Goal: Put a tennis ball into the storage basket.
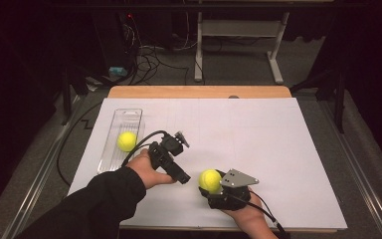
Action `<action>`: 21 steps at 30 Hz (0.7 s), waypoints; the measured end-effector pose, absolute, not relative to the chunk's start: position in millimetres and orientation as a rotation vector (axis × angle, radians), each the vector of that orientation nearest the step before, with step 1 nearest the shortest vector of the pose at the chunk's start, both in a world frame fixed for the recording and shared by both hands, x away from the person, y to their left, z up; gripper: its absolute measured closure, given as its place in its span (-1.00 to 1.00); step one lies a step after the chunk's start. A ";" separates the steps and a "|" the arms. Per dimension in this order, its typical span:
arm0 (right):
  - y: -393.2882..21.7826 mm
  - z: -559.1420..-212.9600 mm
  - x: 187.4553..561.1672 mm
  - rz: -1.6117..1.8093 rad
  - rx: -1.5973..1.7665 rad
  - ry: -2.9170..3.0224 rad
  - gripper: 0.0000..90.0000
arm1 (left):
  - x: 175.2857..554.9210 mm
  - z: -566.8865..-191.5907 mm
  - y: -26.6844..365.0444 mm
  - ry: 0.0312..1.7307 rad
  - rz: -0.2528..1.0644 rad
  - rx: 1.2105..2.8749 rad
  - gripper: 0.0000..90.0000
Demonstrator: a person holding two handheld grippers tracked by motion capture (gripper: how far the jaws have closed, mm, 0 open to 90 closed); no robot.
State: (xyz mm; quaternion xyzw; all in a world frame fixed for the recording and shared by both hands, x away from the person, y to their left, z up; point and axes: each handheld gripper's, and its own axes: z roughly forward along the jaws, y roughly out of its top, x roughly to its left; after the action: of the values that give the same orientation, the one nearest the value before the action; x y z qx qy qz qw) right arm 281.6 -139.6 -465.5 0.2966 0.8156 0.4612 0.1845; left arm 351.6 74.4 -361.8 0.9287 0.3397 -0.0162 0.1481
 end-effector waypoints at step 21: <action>-134.5 -464.4 281.4 1.350 0.816 2.278 -0.41 | 349.7 -362.3 29.1 0.901 -0.146 2.687 -0.98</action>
State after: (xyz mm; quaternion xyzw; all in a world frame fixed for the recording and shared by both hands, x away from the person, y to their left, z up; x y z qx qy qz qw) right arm 281.4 -134.5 -464.4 0.2895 0.8081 0.4789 0.1840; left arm 349.7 29.1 -362.3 0.9360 0.3138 -0.0509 0.1515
